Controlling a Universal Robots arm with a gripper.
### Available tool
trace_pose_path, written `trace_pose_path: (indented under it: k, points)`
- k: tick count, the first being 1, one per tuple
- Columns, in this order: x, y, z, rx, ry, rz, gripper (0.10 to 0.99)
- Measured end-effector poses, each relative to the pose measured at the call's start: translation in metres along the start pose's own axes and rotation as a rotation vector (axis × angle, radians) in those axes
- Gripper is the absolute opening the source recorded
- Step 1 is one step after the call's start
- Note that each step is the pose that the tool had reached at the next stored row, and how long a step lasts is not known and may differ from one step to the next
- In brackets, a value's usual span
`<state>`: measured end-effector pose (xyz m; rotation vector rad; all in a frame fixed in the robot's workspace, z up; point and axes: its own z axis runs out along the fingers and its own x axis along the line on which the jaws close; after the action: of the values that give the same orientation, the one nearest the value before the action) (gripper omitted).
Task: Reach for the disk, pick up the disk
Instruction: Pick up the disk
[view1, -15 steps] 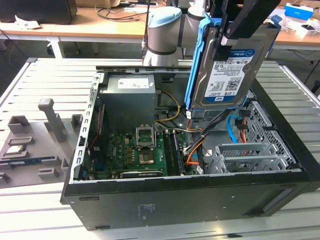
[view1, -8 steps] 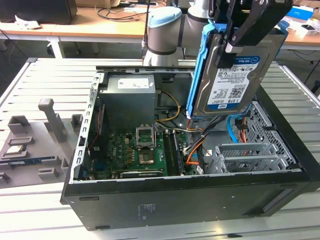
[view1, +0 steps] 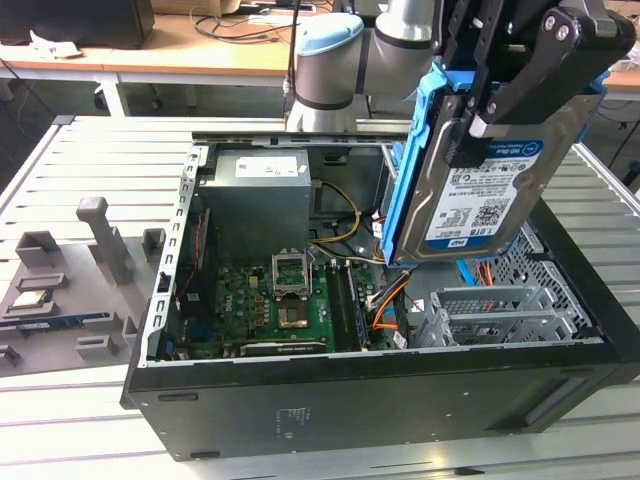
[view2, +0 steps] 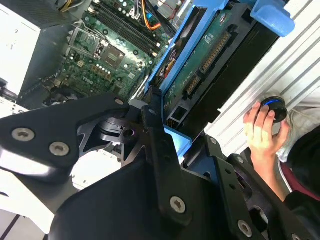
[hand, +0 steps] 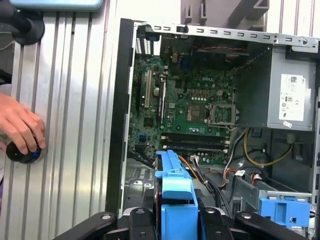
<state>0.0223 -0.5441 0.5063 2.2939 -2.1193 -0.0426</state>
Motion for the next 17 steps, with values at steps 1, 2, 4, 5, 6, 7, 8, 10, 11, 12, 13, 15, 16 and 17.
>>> trace_pose_path:
  k: [1,2,4,5,6,7,8,10,11,12,13,15,16,17]
  points:
    - [0.0036,0.0003,0.0000,0.000,0.0000,0.000,0.369]
    - [0.0076,0.0006,-0.0001,0.000,0.0001,0.000,0.369]
    - [0.0148,0.0012,0.0000,0.000,0.0000,0.000,0.369]
    - [0.0191,0.0015,-0.0001,0.000,0.0000,0.000,0.369]
    - [0.0219,0.0018,0.0000,0.000,-0.0001,0.000,0.369]
    - [0.0238,0.0019,-0.0001,0.000,0.0001,0.000,0.369]
    - [0.0252,0.0018,0.0000,0.000,0.0000,0.000,0.369]
    - [0.0254,0.0004,0.0000,0.000,0.0000,0.000,0.369]
    - [0.0257,-0.0028,0.0002,0.000,0.0000,0.000,0.369]
    - [0.0260,-0.0063,0.0003,0.000,0.0000,0.000,0.369]
    - [0.0259,-0.0113,0.0003,-0.001,-0.0001,0.000,0.369]
    - [0.0258,-0.0171,0.0003,-0.001,0.0000,0.000,0.369]
    - [0.0257,-0.0208,0.0004,-0.001,0.0000,0.000,0.369]
    - [0.0258,-0.0231,0.0004,-0.001,0.0000,0.000,0.369]
